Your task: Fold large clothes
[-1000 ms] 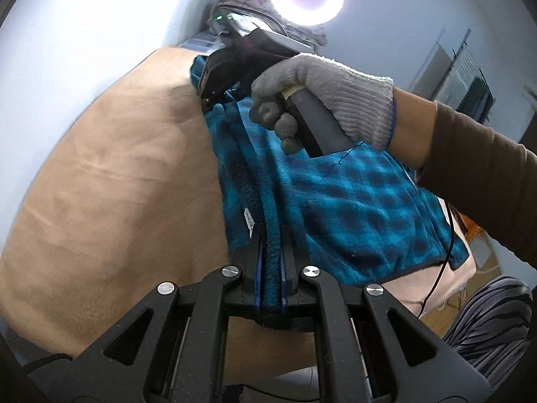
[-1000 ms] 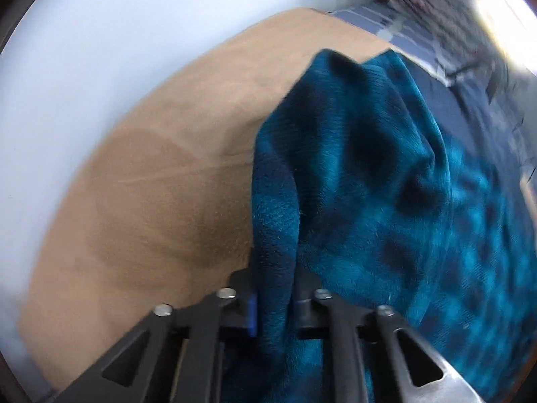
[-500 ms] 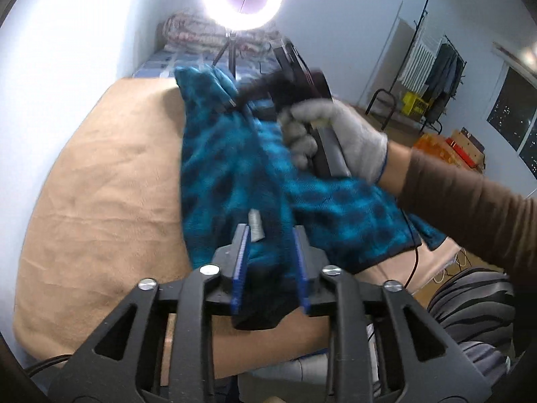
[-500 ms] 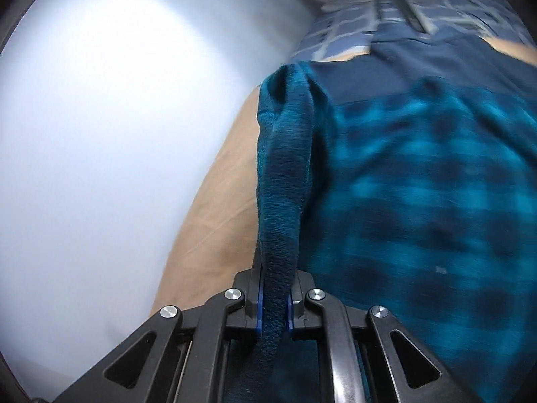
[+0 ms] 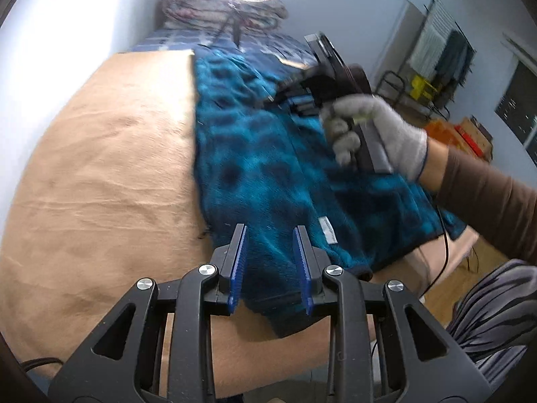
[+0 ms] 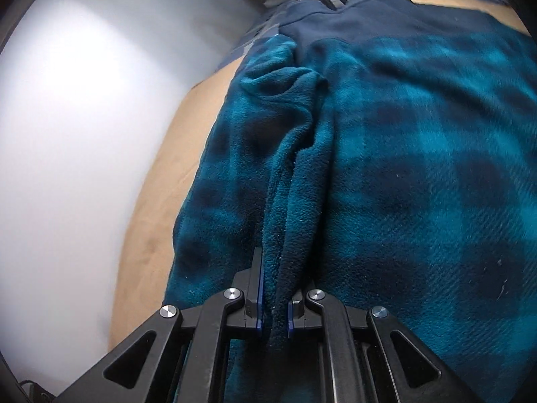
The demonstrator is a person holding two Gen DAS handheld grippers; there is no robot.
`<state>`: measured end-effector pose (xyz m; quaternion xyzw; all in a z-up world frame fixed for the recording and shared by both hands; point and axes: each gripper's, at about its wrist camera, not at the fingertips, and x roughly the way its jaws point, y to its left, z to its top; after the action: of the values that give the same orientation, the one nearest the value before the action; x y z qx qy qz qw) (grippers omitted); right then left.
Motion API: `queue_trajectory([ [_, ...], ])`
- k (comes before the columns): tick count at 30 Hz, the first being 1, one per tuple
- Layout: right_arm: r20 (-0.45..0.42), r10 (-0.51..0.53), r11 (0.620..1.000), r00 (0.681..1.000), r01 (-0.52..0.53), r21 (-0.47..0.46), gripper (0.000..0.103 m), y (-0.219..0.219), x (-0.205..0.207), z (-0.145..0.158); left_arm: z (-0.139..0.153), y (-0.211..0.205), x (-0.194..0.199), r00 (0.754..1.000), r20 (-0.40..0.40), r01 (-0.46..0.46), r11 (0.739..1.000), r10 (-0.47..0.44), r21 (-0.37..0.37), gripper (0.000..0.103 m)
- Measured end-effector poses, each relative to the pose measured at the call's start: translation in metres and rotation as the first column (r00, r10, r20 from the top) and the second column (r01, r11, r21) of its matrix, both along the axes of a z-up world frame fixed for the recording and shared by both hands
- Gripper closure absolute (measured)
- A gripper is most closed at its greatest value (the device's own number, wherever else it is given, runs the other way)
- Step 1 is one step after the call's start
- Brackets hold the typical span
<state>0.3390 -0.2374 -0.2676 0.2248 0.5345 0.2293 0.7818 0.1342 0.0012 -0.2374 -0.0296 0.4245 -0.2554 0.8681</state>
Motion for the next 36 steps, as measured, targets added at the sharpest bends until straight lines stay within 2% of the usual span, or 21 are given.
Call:
queue_trajectory([
  [1, -0.004, -0.001, 1.0, 1.0, 0.001, -0.001, 0.093, 0.0, 0.0, 0.003, -0.004, -0.003, 0.001, 1.0, -0.005, 0.009, 1.0, -0.009, 0.007, 0.076],
  [5, 0.025, 0.007, 1.0, 1.0, -0.007, -0.028, 0.072, 0.001, -0.015, 0.028, -0.022, -0.013, 0.006, 0.998, -0.034, 0.051, 0.998, -0.05, 0.028, 0.076],
  [11, 0.052, 0.053, 0.996, 0.997, -0.049, -0.076, 0.067, -0.004, -0.048, 0.044, -0.042, -0.029, 0.012, 0.994, -0.07, 0.085, 0.995, -0.082, 0.047, 0.076],
  [15, 0.06, 0.052, 0.993, 0.997, -0.046, -0.112, 0.066, -0.01, -0.057, 0.043, -0.035, -0.031, 0.008, 0.996, -0.057, 0.077, 0.996, -0.075, 0.037, 0.076],
  [16, 0.064, 0.052, 0.992, 0.997, -0.045, -0.118, 0.065, -0.01, -0.055, 0.044, -0.031, -0.031, 0.006, 0.996, -0.05, 0.077, 0.997, -0.076, 0.029, 0.074],
  [18, 0.065, 0.039, 0.993, 0.997, -0.032, -0.113, 0.061, -0.011, -0.047, 0.044, -0.022, -0.034, 0.002, 0.993, -0.047, 0.108, 0.994, -0.107, 0.005, 0.055],
  [20, 0.064, 0.026, 0.995, 0.998, -0.02, -0.094, 0.056, -0.016, -0.032, 0.04, -0.019, -0.043, 0.0, 0.985, -0.061, 0.161, 0.987, -0.161, 0.008, 0.048],
  [21, 0.071, 0.02, 0.996, 0.997, -0.014, -0.09, 0.049, -0.016, -0.024, 0.04, -0.02, -0.05, 0.001, 0.979, -0.073, 0.193, 0.981, -0.191, 0.026, 0.048],
  [23, 0.089, 0.008, 0.994, 0.996, 0.002, -0.113, 0.045, -0.016, -0.012, 0.041, -0.027, -0.064, 0.0, 0.968, -0.087, 0.241, 0.967, -0.234, 0.079, 0.048],
  [25, 0.088, 0.002, 0.991, 0.996, 0.01, -0.133, 0.045, -0.014, 0.001, 0.038, -0.036, -0.075, -0.001, 0.963, -0.088, 0.266, 0.955, -0.257, 0.128, 0.069],
  [26, 0.081, -0.001, 0.99, 0.997, 0.012, -0.142, 0.046, -0.011, 0.01, 0.035, -0.041, -0.079, 0.001, 0.96, -0.092, 0.275, 0.951, -0.264, 0.139, 0.084],
  [28, 0.073, 0.005, 0.988, 0.997, 0.006, -0.152, 0.048, -0.005, 0.022, 0.03, -0.046, -0.084, 0.002, 0.958, -0.081, 0.285, 0.949, -0.276, 0.138, 0.091],
  [29, 0.069, 0.016, 0.988, 0.998, -0.005, -0.157, 0.059, -0.002, 0.027, 0.027, -0.046, -0.084, 0.003, 0.956, -0.071, 0.293, 0.946, -0.286, 0.136, 0.095],
  [30, 0.057, 0.033, 0.986, 0.998, -0.024, -0.162, 0.079, 0.001, 0.031, 0.023, -0.046, -0.084, 0.004, 0.955, -0.07, 0.296, 0.947, -0.289, 0.126, 0.097],
  [32, 0.044, 0.052, 0.977, 0.998, -0.042, -0.207, 0.097, 0.005, 0.034, 0.022, -0.042, -0.077, 0.008, 0.954, -0.093, 0.29, 0.956, -0.285, 0.045, 0.098],
  [34, 0.066, 0.086, 0.966, 0.994, -0.067, -0.251, 0.098, 0.008, 0.036, 0.03, -0.032, -0.07, 0.011, 0.951, -0.104, 0.285, 0.956, -0.291, -0.066, 0.099],
  [36, 0.096, 0.109, 0.96, 0.989, -0.08, -0.268, 0.098, 0.008, 0.038, 0.04, -0.021, -0.073, 0.01, 0.947, -0.066, 0.308, 0.947, -0.314, -0.091, 0.099],
])
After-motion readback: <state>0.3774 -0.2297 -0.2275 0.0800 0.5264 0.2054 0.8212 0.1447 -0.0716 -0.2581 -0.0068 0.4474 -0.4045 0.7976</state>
